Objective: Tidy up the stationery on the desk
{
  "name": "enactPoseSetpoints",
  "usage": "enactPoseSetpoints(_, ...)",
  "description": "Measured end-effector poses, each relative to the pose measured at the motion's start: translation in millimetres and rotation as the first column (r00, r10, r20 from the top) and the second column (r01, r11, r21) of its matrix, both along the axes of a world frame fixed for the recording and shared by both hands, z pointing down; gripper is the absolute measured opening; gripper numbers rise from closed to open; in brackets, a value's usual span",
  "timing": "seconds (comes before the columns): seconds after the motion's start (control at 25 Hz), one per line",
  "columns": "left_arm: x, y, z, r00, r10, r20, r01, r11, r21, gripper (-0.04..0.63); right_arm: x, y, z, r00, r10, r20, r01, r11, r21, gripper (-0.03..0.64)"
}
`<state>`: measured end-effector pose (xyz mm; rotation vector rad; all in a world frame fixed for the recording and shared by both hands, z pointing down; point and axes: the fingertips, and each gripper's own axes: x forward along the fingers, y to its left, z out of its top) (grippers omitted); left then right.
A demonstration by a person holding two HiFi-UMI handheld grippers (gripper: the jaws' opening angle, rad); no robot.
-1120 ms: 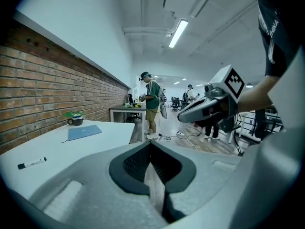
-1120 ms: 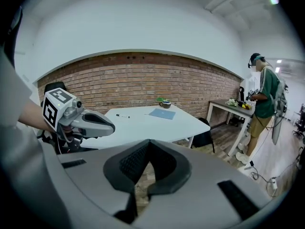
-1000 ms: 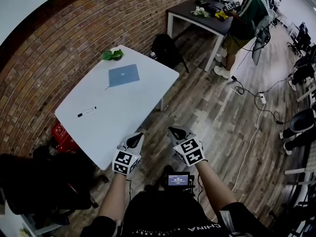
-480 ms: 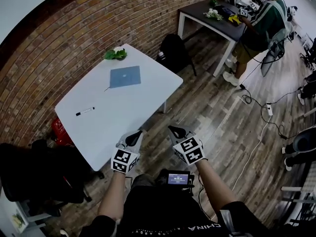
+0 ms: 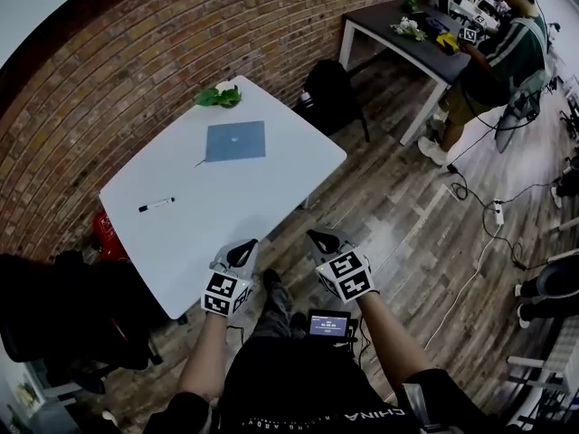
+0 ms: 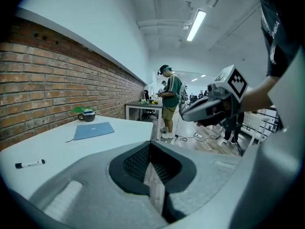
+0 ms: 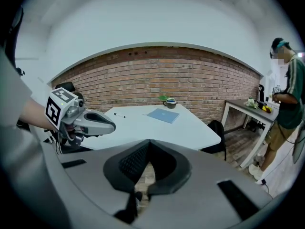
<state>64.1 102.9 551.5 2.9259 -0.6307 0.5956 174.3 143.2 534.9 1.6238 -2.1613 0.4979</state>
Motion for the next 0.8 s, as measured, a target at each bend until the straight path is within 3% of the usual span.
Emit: enactPoseSetpoints(0.8,-8.6,-178.6,1.0,0.993,-0.116,-0.024,0.115,0.993,-0.039,0.008,-3.2,-191.6,-10.1,0.993,-0.114,-0.035,0.113,0.993,-0.025,0.008)
